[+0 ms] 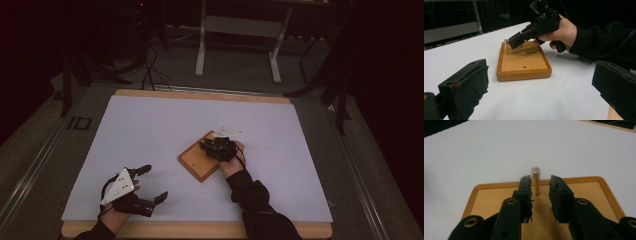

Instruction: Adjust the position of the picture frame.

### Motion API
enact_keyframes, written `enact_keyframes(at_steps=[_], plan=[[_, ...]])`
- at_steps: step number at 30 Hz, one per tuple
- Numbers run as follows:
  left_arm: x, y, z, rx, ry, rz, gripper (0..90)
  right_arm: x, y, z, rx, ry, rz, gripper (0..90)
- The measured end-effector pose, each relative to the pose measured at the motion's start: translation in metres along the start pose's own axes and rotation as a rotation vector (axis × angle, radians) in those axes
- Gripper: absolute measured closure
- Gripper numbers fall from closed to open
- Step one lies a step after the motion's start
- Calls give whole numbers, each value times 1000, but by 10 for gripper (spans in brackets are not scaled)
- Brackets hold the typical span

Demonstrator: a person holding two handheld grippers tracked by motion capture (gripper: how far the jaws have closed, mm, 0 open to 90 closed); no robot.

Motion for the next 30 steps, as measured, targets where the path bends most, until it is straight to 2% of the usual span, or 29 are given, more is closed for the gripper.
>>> enact_keyframes(at_steps=[6, 9, 13, 18, 21, 27, 30], plan=[[0, 0, 0, 2, -2, 1, 9, -14, 11, -10, 4, -3, -25, 706], [0, 0, 0, 4, 0, 1, 9, -22, 14, -11, 9, -21, -25, 785], [-1, 0, -1, 3, 0, 3, 9, -29, 12, -6, 30, -17, -30, 890], [0, 1, -1, 3, 3, 2, 9, -34, 8, 2, 39, -21, -30, 899], [-1, 1, -1, 2, 2, 0, 9, -41, 6, 10, 32, -36, -73, 900], [-1, 2, -1, 2, 3, 1, 9, -50, -2, 22, 37, -34, -68, 900], [-1, 3, -1, 1, 5, 2, 9, -53, -10, 28, 69, -23, -39, 900]])
Point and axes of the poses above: each handheld gripper's, and its own axes: y roughly backward along the jaws, z roughly out of its top, x roughly to its left, the point moved 2 cm from there along -y, roughly forward along the jaws, and after that the axes turned 9 degrees about x, right-handed, at the moved point
